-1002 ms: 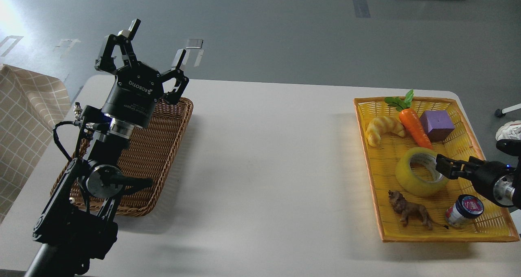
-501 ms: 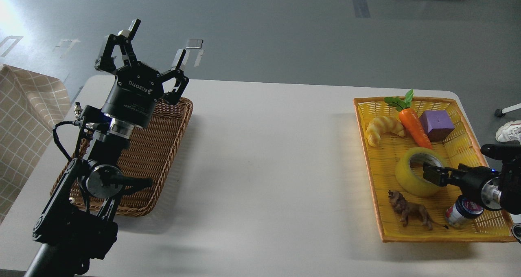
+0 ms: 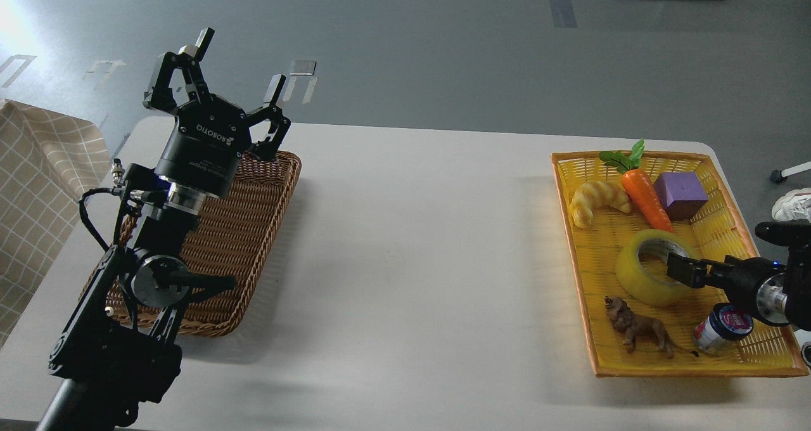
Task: Place and transfer tape with both arms
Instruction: 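Grip the yellow tape roll with the right gripper and lift it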
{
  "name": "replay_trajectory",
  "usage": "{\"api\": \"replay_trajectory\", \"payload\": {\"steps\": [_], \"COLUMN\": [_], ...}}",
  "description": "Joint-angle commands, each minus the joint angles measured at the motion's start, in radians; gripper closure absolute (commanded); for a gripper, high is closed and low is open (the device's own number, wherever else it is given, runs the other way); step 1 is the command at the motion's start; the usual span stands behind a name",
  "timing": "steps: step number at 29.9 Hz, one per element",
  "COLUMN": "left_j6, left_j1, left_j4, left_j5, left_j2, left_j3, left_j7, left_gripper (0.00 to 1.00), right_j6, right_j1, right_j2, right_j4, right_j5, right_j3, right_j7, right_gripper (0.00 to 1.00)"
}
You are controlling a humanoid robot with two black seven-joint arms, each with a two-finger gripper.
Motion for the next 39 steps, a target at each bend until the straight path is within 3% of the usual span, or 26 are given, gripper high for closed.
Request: {"api": "replay_trajectory", "payload": {"steps": [1, 8, 32, 39], "left_j6": [0.000, 0.000, 0.000, 0.000], "left_j1": [0.000, 0.000, 0.000, -0.001], "left_j4": [0.000, -0.002, -0.002, -0.002], "left_j5": [0.000, 0.000, -0.001, -0.003], "left_j2": [0.000, 0.000, 0.002, 0.002], "left_j3": [-0.001, 0.001, -0.001, -0.001], "left_j7": [0.000, 0.000, 0.000, -0.002], "left_gripper": [0.02, 0.02, 0.02, 0.02], "right_j6": [-0.005, -0.008, -0.005, 0.000], "right_j1": [0.001, 0.001, 0.016, 0.016], "right_j2": [0.013, 0.025, 0.033, 0.033], "right_j4": [-0.005, -0.004, -0.004, -0.005], "right_j5": [0.000, 0.002, 0.002, 0.005], "right_j3": [0.000, 0.006, 0.000, 0.000], "right_j7": [0.000, 0.000, -0.006, -0.004], "right_gripper": [0.20, 0.28, 0.37, 0.44]}}
